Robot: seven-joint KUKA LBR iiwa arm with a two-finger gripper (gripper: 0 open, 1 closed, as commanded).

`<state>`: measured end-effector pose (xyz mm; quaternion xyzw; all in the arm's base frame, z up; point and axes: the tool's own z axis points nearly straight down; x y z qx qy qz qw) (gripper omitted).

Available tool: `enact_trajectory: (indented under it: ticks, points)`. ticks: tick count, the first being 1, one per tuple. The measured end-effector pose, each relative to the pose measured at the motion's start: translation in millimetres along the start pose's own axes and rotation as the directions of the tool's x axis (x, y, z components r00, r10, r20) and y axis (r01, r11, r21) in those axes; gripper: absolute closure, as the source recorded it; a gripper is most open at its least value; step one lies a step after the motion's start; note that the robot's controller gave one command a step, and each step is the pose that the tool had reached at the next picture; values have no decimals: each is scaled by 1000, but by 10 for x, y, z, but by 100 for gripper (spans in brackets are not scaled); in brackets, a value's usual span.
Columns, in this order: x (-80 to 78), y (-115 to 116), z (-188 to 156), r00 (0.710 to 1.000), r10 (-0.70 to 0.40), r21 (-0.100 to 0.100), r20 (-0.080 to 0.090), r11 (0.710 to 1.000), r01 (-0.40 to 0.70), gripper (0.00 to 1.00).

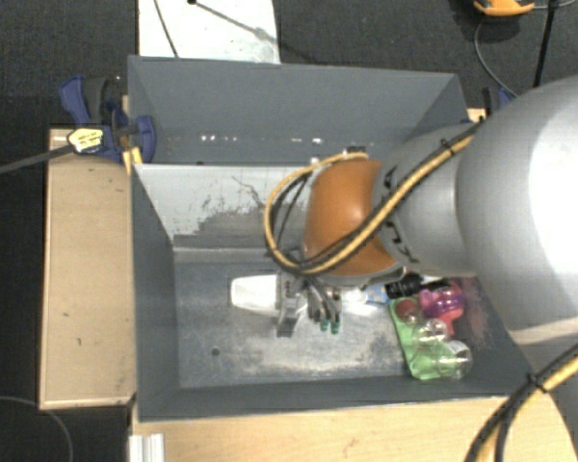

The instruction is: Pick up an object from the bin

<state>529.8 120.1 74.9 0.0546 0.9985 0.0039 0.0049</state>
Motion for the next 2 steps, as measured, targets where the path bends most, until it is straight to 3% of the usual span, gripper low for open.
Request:
enact_trajectory:
  ticks: [2]
  points:
    - [15, -15, -193, 1000, -2, 7, -9, 1000, 2, 100]
